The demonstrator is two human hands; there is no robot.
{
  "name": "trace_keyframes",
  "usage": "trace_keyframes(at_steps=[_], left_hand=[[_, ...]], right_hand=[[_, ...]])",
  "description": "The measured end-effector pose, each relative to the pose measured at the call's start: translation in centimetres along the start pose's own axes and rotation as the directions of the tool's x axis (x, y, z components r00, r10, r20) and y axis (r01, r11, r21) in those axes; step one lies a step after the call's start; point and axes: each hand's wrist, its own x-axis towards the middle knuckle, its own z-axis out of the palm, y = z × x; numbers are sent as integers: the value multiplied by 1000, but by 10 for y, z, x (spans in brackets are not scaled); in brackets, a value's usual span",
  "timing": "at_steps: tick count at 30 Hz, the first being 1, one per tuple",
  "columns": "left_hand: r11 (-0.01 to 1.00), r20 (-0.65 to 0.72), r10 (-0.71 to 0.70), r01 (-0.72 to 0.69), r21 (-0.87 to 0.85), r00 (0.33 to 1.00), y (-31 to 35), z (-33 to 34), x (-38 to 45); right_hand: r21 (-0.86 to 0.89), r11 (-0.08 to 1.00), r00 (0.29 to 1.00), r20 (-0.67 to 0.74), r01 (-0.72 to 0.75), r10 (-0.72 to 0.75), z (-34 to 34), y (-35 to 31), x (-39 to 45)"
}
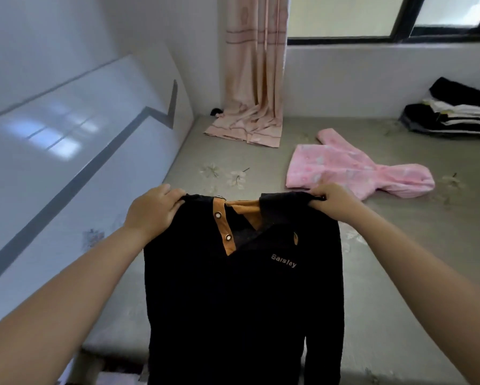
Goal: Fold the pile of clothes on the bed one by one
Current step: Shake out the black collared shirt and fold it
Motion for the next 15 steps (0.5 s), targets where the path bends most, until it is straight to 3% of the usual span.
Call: trace_keyframes(at_steps=[4, 7, 11, 13, 15], left_hand=[[990, 223, -138, 138, 13, 965, -18, 78, 44], [984, 346, -176, 166, 59, 922, -26, 125, 70], [957, 539, -290, 254, 143, 791, -40, 170, 97], [937, 615, -311, 343, 69, 725, -51, 185, 113], [881, 647, -285, 459, -114, 707, -62, 196, 130]], right_hand=[[-12, 998, 992, 108, -62, 63, 58, 48, 67], [-26, 997, 980, 181, -75, 78, 88, 76, 109], [15, 997, 980, 187, -71, 67, 109, 98, 152], [32, 997, 971, 232, -66, 56, 118, 108, 170], [40, 996, 958, 279, -79, 65, 125, 116, 185]])
